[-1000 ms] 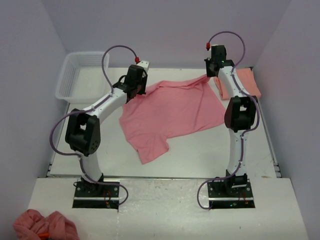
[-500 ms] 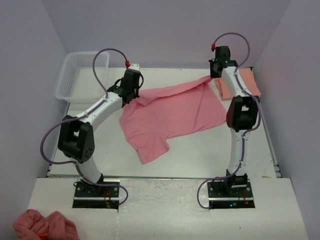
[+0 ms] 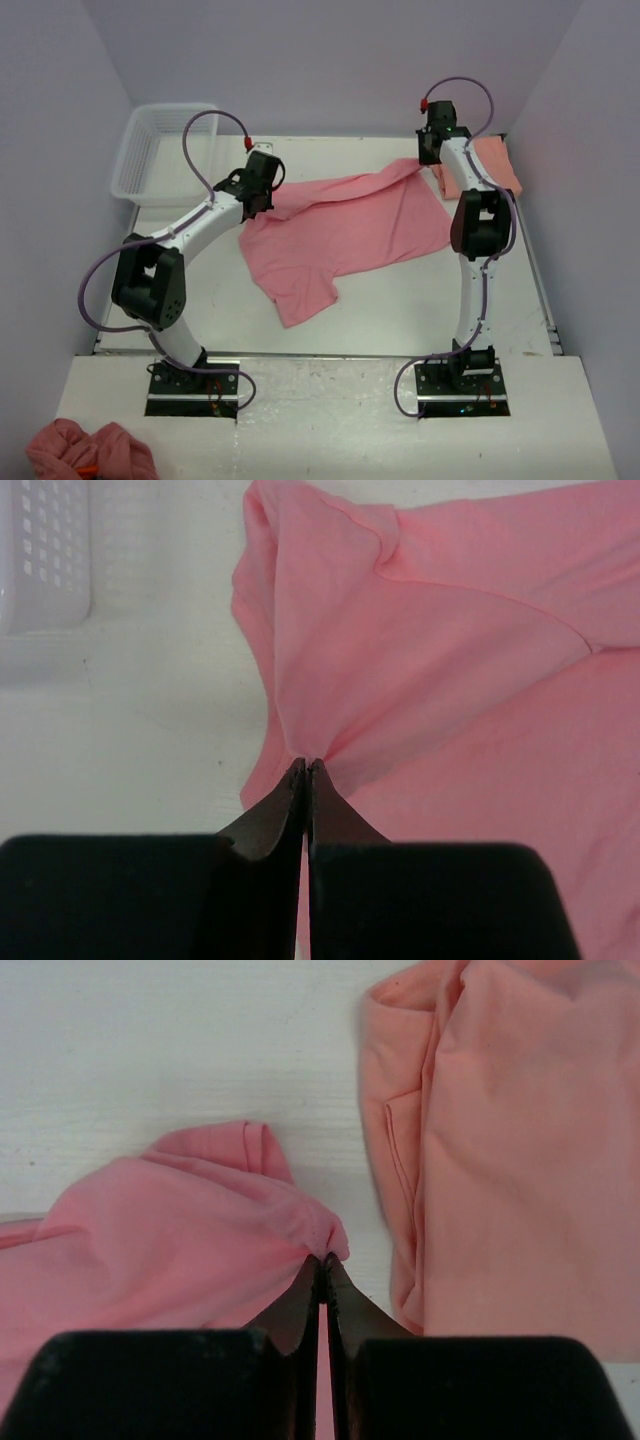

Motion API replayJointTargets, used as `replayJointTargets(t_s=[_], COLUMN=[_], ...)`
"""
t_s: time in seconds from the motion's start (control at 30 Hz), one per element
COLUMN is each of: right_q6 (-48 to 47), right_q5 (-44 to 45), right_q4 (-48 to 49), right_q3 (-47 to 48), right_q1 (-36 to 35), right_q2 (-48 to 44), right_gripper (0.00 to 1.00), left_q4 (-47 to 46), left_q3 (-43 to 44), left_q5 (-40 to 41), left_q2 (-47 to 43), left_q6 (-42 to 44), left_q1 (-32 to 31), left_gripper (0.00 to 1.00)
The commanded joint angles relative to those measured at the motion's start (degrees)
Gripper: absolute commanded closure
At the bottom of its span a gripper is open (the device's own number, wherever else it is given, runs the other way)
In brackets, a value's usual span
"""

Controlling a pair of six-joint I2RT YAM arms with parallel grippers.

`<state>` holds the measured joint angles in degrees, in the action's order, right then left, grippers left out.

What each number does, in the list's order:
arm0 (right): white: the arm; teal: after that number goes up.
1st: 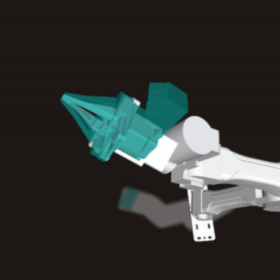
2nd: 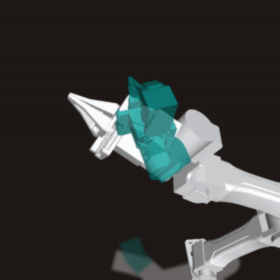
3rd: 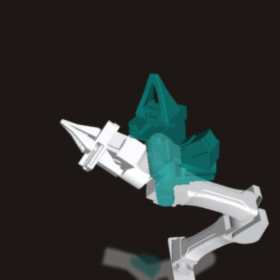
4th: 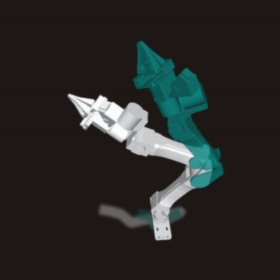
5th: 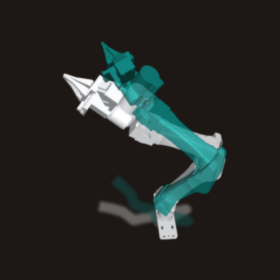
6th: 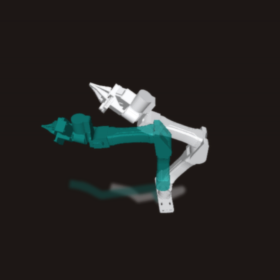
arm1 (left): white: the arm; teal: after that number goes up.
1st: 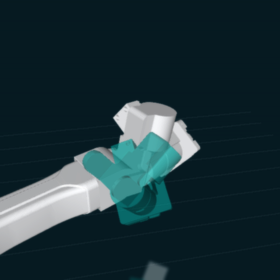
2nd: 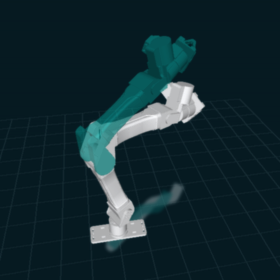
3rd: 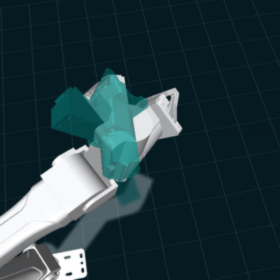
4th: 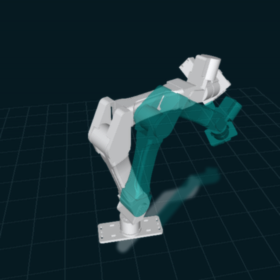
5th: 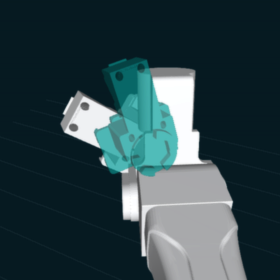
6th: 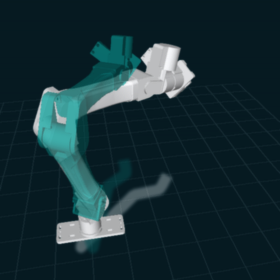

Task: Fold and stack the t-shirts
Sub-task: Fold the flattened tshirt in 1/3 of the way

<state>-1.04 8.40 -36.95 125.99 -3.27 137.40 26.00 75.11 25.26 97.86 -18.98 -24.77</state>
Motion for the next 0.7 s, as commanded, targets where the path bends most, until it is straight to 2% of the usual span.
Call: replayJointTargets(t_s=[0.0,0.23,0.43,0.53,0.57,0.6,0.67], right_q6=[0.6,4.0,3.6,4.2,4.2,4.0,4.1], right_q5=[1.3,0.8,1.4,1.3,1.1,0.7,0.8], right_q4=[-0.8,2.1,-0.5,-0.5,-0.3,-0.2,-0.3], right_q3=[-1.4,-10.4,-7.4,-7.3,-7.3,-7.3,-7.3], right_q1=[-0.2,-0.4,-0.6,-0.6,-0.6,-0.6,-0.6], right_q2=[0.1,-2.8,-2.5,-3.2,-3.4,-3.6,-3.7], right_gripper=[1.0,1.0,0.98,0.94,0.89,0.86,0.86], left_q4=[1.1,3.4,3.7,3.7,3.7,3.7,3.4], left_q3=[-0.2,-2.4,-4.8,-5.1,-5.0,-5.1,-5.0], left_q5=[0.1,-0.9,0.8,2.6,2.8,3.0,4.4], left_q2=[0.3,1.2,-0.7,-2.7,-3.1,-3.8,-4.4], left_q6=[-3.1,-6.8,-9.5,-11.3,-11.6,-12.3,-12.7], left_q1=[-0.1,-1.1,-1.6,-1.6,-1.7,-1.7,-1.7], left_gripper=[1.0,1.0,1.0,0.89,0.77,0.73,0.75])
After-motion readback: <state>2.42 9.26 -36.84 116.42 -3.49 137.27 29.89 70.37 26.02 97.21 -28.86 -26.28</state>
